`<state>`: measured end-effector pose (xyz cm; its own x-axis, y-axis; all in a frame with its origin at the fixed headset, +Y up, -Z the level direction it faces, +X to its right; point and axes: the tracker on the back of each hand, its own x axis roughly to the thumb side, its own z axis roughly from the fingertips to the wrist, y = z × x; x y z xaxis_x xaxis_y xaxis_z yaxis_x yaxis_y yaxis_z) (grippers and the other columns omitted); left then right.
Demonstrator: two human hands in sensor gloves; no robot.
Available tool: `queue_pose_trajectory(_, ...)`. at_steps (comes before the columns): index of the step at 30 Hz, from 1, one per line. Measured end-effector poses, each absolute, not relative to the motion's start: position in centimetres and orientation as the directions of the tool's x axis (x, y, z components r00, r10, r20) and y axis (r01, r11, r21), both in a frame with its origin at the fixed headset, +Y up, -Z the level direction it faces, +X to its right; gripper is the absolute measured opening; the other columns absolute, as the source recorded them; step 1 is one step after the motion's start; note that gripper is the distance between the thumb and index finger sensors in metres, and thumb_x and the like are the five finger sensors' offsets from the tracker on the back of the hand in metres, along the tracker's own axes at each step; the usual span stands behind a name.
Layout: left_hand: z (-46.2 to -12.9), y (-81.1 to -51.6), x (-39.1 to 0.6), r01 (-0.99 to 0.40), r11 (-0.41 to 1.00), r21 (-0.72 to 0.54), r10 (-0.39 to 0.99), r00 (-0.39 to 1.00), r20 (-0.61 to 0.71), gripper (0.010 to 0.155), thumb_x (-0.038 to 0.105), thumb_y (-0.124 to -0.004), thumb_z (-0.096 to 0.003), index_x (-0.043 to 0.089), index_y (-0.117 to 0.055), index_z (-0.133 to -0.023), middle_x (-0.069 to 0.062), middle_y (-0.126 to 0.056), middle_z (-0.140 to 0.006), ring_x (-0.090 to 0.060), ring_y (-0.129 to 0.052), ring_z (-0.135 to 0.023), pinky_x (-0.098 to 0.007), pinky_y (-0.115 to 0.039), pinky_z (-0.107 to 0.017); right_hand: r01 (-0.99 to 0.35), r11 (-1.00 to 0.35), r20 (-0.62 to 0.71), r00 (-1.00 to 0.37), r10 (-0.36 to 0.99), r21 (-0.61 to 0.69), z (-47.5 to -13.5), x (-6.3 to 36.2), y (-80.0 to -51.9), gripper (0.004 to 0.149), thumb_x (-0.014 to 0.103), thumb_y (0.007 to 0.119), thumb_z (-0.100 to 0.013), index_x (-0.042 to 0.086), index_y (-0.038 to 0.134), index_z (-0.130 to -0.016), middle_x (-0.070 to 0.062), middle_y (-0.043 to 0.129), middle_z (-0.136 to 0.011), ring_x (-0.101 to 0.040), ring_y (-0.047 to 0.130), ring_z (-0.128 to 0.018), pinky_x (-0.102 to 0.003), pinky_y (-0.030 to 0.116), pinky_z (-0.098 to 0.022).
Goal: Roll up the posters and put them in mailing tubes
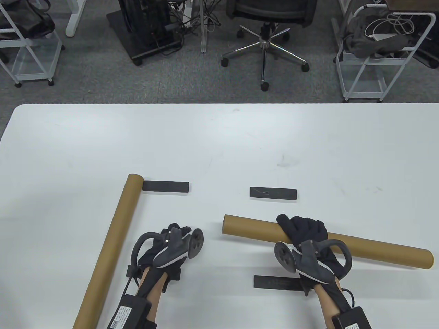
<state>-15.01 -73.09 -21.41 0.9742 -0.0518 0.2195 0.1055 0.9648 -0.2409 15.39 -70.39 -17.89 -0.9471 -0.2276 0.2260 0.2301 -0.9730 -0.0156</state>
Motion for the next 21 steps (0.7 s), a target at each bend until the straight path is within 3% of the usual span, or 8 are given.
queue_pose_trajectory(3,-21.6,-72.3,-16.2,-0.17,0.957,-0.235,0.212,0.963,0.167,0.067,0.046,-0.083,-0.0428,0.029,-0.065,-0.105,-0.004,-0.077,-0.11,-0.026,-0.095,-0.09,-0.04,-0.087,-0.072,0.233,-0.972,0.228,-0.946,-0.229,-0.009,-17.9,15.4,-70.4,0.082,0.036,0.078,-0.041,0.019,0.035,-0.11,-0.015,0.064,-0.107,-0.046,0.073,-0.094,-0.067,0.062,-0.069)
queue_pose_trajectory(5,-21.9,-72.1,-17.0,-0.396,0.88,-0.261,0.438,0.89,0.125,0.067,0.045,-0.082,-0.0436,0.029,-0.064,-0.106,-0.005,-0.077,-0.11,-0.026,-0.095,-0.091,-0.041,-0.086,-0.072,0.234,-0.972,0.227,-0.946,-0.23,-0.01,-17.8,15.4,-70.4,0.082,0.036,0.078,-0.041,0.019,0.035,-0.11,-0.015,0.064,-0.107,-0.046,0.073,-0.094,-0.067,0.062,-0.069)
queue_pose_trajectory(9,-22.1,-72.2,-18.7,-0.786,0.541,-0.297,0.82,0.572,-0.018,0.066,0.042,-0.082,-0.0459,0.026,-0.063,-0.107,-0.009,-0.075,-0.111,-0.029,-0.093,-0.091,-0.044,-0.084,-0.072,0.229,-0.973,0.226,-0.948,-0.225,-0.01,-17.8,15.5,-70.4,0.083,0.036,0.078,-0.041,0.019,0.035,-0.11,-0.016,0.064,-0.108,-0.046,0.073,-0.094,-0.067,0.061,-0.069)
queue_pose_trajectory(16,-22.1,-72.0,-18.8,-0.816,0.51,-0.273,0.847,0.532,-0.01,0.066,0.043,-0.081,-0.0466,0.028,-0.062,-0.108,-0.006,-0.074,-0.112,-0.026,-0.093,-0.093,-0.041,-0.084,-0.073,0.228,-0.974,0.228,-0.948,-0.223,-0.008,-17.8,15.5,-70.4,0.082,0.036,0.078,-0.041,0.019,0.035,-0.11,-0.015,0.064,-0.108,-0.046,0.073,-0.094,-0.067,0.062,-0.069)
queue_pose_trajectory(21,-21.7,-71.9,-17.2,-0.807,0.55,-0.214,0.828,0.561,0.013,0.063,0.045,-0.081,-0.0448,0.036,-0.063,-0.105,0.002,-0.076,-0.111,-0.017,-0.094,-0.094,-0.035,-0.084,-0.074,0.231,-0.973,0.239,-0.944,-0.227,-0.013,-17.7,15.3,-70.4,0.082,0.036,0.078,-0.041,0.019,0.035,-0.11,-0.015,0.064,-0.107,-0.046,0.073,-0.094,-0.067,0.062,-0.069)
